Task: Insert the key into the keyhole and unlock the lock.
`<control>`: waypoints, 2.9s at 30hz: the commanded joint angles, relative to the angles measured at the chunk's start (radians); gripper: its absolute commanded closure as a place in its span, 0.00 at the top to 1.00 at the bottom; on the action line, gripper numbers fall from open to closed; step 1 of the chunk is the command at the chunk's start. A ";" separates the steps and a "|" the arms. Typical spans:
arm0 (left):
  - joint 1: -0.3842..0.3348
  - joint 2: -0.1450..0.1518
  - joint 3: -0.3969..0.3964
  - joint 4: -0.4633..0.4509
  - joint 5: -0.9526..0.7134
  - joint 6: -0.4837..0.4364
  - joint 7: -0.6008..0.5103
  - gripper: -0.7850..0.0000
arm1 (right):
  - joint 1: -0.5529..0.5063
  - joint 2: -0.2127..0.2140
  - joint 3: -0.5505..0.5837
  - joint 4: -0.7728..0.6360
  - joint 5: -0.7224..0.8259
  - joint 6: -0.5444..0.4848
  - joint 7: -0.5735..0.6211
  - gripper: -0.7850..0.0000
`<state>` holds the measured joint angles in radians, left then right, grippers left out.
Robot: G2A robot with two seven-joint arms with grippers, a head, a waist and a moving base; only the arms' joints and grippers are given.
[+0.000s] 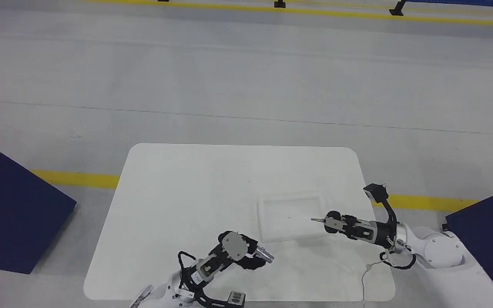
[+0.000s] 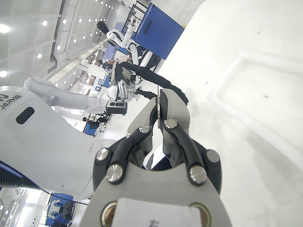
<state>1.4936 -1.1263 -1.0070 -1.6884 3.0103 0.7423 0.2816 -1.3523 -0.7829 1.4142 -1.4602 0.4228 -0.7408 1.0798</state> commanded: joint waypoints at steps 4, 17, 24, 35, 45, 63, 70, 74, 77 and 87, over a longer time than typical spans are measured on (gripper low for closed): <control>0.000 0.000 0.000 0.001 0.002 0.000 0.000 0.00 | 0.000 0.000 0.000 0.000 0.000 0.000 0.000 0.00; 0.027 -0.007 0.072 -0.043 -0.350 -0.014 0.136 0.00 | 0.000 0.000 0.000 0.000 0.000 0.000 0.000 0.00; 0.050 -0.012 0.092 -0.069 -0.478 -0.080 0.150 0.00 | 0.000 0.000 0.000 0.000 0.000 0.000 0.000 0.00; 0.114 -0.023 0.100 -0.128 -0.411 -0.111 0.014 0.00 | 0.000 0.000 0.000 0.000 0.000 0.000 0.000 0.00; 0.122 -0.026 0.103 -0.135 -0.407 -0.113 -0.010 0.00 | 0.000 0.000 0.000 0.000 0.000 0.000 0.000 0.00; 0.168 -0.058 0.145 -0.256 -0.468 -0.239 -0.277 0.00 | 0.000 0.000 0.000 0.000 0.000 0.000 0.000 0.00; 0.187 -0.075 0.162 -0.303 -0.404 -0.281 -0.425 0.00 | 0.000 0.000 0.000 0.000 0.000 0.000 0.000 0.00; 0.181 -0.089 0.173 -0.292 -0.403 -0.261 -0.493 0.00 | 0.000 0.000 0.000 0.000 0.000 0.000 0.000 0.00; 0.168 -0.102 0.184 -0.281 -0.415 -0.250 -0.542 0.00 | 0.000 0.000 0.000 0.000 0.000 0.000 0.000 0.00; 0.158 -0.114 0.198 -0.269 -0.425 -0.242 -0.576 0.00 | 0.000 0.000 0.000 0.000 0.000 0.000 0.000 0.00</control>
<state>1.6515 -1.2404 -0.8093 -1.9578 2.5858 0.5001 -0.2948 -1.3523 -0.7829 1.4143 -1.4602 0.4228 -0.7408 1.0798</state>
